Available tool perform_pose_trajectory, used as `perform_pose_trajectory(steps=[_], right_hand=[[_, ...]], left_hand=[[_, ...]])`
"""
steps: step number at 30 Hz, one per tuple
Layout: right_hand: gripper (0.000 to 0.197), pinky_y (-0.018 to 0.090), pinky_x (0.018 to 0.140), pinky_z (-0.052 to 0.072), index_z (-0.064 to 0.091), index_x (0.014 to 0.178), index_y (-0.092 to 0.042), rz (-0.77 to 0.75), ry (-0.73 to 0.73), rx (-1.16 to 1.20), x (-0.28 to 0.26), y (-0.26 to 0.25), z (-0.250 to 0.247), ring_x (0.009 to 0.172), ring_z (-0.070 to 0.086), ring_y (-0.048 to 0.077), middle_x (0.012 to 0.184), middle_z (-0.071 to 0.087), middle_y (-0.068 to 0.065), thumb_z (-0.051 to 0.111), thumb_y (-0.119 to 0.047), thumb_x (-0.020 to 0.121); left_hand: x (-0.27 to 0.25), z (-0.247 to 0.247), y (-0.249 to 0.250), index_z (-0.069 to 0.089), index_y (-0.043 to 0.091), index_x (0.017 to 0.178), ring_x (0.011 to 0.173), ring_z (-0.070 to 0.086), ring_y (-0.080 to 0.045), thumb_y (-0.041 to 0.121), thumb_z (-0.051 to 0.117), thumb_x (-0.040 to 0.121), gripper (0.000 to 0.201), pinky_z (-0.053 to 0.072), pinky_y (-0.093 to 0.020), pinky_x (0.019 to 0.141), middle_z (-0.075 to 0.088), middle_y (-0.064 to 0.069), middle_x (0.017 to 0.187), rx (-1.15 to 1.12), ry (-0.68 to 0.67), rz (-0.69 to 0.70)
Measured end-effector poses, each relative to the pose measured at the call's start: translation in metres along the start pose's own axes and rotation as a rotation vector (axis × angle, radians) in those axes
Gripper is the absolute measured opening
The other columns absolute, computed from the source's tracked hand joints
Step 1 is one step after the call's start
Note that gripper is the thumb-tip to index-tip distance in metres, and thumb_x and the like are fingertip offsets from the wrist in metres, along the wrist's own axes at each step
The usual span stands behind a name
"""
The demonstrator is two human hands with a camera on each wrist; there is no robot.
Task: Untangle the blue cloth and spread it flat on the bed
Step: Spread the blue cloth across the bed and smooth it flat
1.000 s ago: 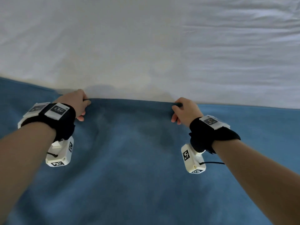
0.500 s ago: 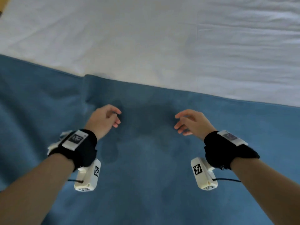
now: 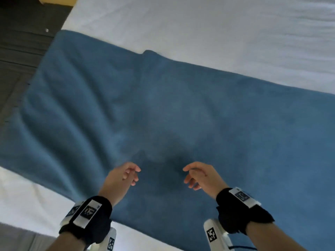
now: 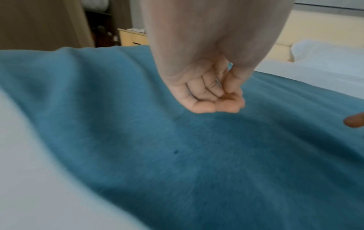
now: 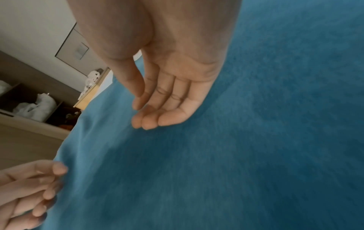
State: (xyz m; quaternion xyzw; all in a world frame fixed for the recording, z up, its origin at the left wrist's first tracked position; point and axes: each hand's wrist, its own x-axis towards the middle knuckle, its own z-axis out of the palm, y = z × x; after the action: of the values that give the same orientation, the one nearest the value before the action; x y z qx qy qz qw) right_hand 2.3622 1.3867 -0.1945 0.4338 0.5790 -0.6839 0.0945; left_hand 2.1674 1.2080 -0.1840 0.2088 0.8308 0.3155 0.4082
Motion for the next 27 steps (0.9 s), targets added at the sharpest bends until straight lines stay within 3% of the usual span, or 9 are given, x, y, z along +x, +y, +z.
perform_pose_trajectory(steps=[2,7,12,15,19,22,25,27], right_hand=[[0.027,0.021,0.054,0.05,0.062,0.09,-0.019,0.005,-0.019,-0.023,-0.014,0.009,0.02,0.054,0.06,0.009,0.068,0.069,-0.002,0.04,-0.004,0.094],[0.029,0.02,0.056,0.05,0.062,0.091,-0.02,0.027,-0.068,-0.074,-0.033,0.017,0.076,0.054,0.06,0.007,0.07,0.069,-0.001,0.037,-0.004,0.093],[0.031,0.02,0.057,0.05,0.062,0.089,-0.025,-0.007,-0.065,-0.085,-0.031,0.008,0.136,0.055,0.06,0.007,0.071,0.069,-0.002,0.037,-0.007,0.093],[0.029,0.019,0.058,0.051,0.061,0.089,-0.026,-0.022,-0.029,-0.111,-0.025,0.002,0.174,0.057,0.061,0.007,0.071,0.069,-0.003,0.038,-0.01,0.094],[0.021,0.019,0.057,0.049,0.062,0.093,-0.02,-0.043,0.007,-0.114,-0.016,-0.006,0.238,0.059,0.061,0.012,0.072,0.068,-0.002,0.043,-0.012,0.093],[0.012,0.019,0.062,0.048,0.062,0.099,-0.019,-0.07,0.035,-0.206,-0.011,-0.008,0.287,0.061,0.057,0.006,0.075,0.064,-0.007,0.056,-0.019,0.088],[0.037,0.03,0.077,0.048,0.051,0.113,-0.027,-0.117,0.144,-0.679,-0.006,-0.008,0.322,0.084,0.051,0.006,0.096,0.052,-0.011,0.065,-0.038,0.08],[0.045,0.034,0.082,0.047,0.044,0.119,-0.023,-0.141,0.214,-0.949,-0.004,-0.008,0.337,0.102,0.05,0.016,0.113,0.048,-0.004,0.064,-0.034,0.08]], left_hand=[[-0.026,-0.011,-0.023,0.06,0.019,0.078,0.057,0.056,-0.021,-0.007,0.042,0.091,0.034,0.044,-0.013,0.055,0.06,-0.007,0.065,-0.033,0.031,-0.016],[-0.073,-0.057,-0.072,0.061,0.017,0.077,0.057,0.057,-0.023,-0.009,0.044,0.088,0.033,0.043,-0.007,0.05,0.062,-0.007,0.063,-0.03,0.102,-0.056],[-0.077,-0.113,-0.125,0.061,0.028,0.079,0.066,0.065,-0.019,0.002,0.049,0.088,0.03,0.046,-0.023,0.059,0.068,-0.002,0.073,0.064,0.154,-0.128],[-0.061,-0.139,-0.154,0.06,0.026,0.087,0.073,0.064,-0.017,0.004,0.054,0.086,0.023,0.044,-0.023,0.062,0.066,-0.001,0.084,0.156,0.188,-0.098],[-0.041,-0.162,-0.175,0.061,0.017,0.099,0.077,0.059,-0.022,0.001,0.064,0.077,0.027,0.044,-0.028,0.072,0.054,0.002,0.093,0.344,0.125,0.117],[-0.03,-0.181,-0.18,0.062,0.016,0.101,0.082,0.06,-0.02,0.006,0.071,0.071,0.033,0.049,-0.033,0.074,0.056,0.001,0.101,0.517,0.045,0.305],[-0.014,-0.199,-0.181,0.064,0.017,0.096,0.087,0.061,-0.028,0.011,0.077,0.06,0.039,0.046,-0.039,0.074,0.059,-0.004,0.097,0.771,-0.018,0.477],[-0.007,-0.207,-0.182,0.064,0.018,0.094,0.086,0.061,-0.029,0.009,0.076,0.053,0.044,0.046,-0.039,0.073,0.061,-0.004,0.096,0.897,-0.042,0.567]])
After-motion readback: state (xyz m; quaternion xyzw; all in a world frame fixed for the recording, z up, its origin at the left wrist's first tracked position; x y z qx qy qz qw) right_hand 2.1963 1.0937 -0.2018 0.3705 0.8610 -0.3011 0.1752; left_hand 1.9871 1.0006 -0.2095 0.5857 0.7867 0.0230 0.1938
